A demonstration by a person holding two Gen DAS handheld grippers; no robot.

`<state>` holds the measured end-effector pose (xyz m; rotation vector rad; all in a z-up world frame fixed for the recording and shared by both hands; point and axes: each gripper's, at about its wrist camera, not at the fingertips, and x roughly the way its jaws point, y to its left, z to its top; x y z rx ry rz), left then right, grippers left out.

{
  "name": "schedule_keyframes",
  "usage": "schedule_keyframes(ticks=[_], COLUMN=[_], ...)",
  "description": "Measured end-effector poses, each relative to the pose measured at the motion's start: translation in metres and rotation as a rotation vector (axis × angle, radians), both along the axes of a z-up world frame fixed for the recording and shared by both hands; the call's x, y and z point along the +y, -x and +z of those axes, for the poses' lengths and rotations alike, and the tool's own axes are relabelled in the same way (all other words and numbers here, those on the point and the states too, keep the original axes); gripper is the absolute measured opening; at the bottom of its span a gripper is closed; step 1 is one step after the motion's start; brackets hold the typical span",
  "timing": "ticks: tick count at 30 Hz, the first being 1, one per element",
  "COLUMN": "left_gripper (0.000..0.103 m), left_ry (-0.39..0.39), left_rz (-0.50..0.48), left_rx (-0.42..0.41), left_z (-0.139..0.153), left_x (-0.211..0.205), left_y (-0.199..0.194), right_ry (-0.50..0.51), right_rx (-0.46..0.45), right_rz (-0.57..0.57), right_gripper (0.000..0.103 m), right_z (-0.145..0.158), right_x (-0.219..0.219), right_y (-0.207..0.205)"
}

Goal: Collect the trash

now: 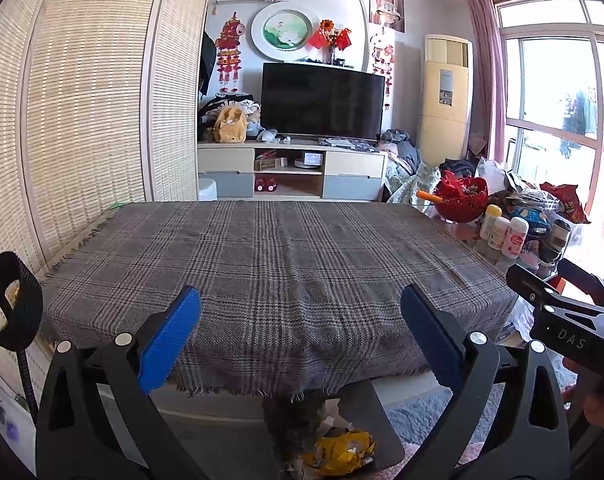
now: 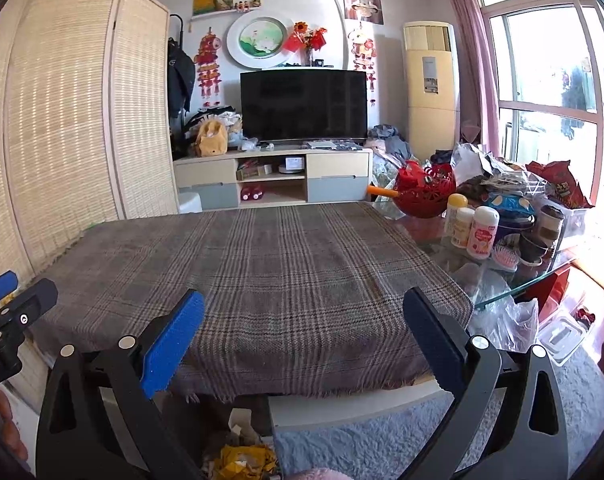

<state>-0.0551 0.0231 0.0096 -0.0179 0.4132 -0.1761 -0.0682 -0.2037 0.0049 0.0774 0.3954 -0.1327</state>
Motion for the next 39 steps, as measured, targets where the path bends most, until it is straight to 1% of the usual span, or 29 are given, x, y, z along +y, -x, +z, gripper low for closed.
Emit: schedule_keyframes(ticks=[8, 14, 19, 22, 28, 31, 35, 39], left_gripper=[0.095, 0.095, 0.095, 0.095, 0.095, 0.095, 0.095, 0.095], left_ry=[-0.013, -0.044, 0.003, 0.021, 0.018, 0.007, -0.008, -0.017], left_rz=[0.013, 0.037, -0.002, -0.011, -0.009, -0.005, 0.003, 0.005], left_rx=[0.000, 0.004, 0.053, 0.055, 0.036, 0.039, 0.069, 0.067], left_z=[0.0004, -0.0003, -0.0016, -0.0024, 0.0002, 0.0001, -0.0019, -0.0009], left_x=[-0.0013, -0.0039, -0.0033, -0.0041, -0.0023, -0.0030, -0.0035, -0.0038], left_y=[-0.0002, -0.0007, -0.0042, -0.0037, -0.0012, -0.0012, -0.0061, -0.0058], right_ry=[-0.002, 0.000, -0.003, -0.003, -0.006, -0.004, -0.004, -0.004], right_rx=[-0.001, -0.004, 0.003, 0.003, 0.005, 0.004, 0.003, 0.004], right_rz=[-0.004, -0.004, 0.000, 0.000, 0.005, 0.009, 0.011, 0.010], right_gripper=[0.100, 0.100, 0.100, 0.100, 0.100, 0.100, 0.100, 0.100], right_z=[0.0002, 0.0009, -0.0005, -0.0008, -0.0009, -0.0008, -0.0008, -0.0008], right_x=[-0.0004, -0.0009, -0.0014, -0.0013, -0.0006, -0.0003, -0.0003, -0.0005], right_y=[0.0019, 0.0032, 0.0021, 0.0016, 0.0014, 0.0003, 0.0002, -0.0002])
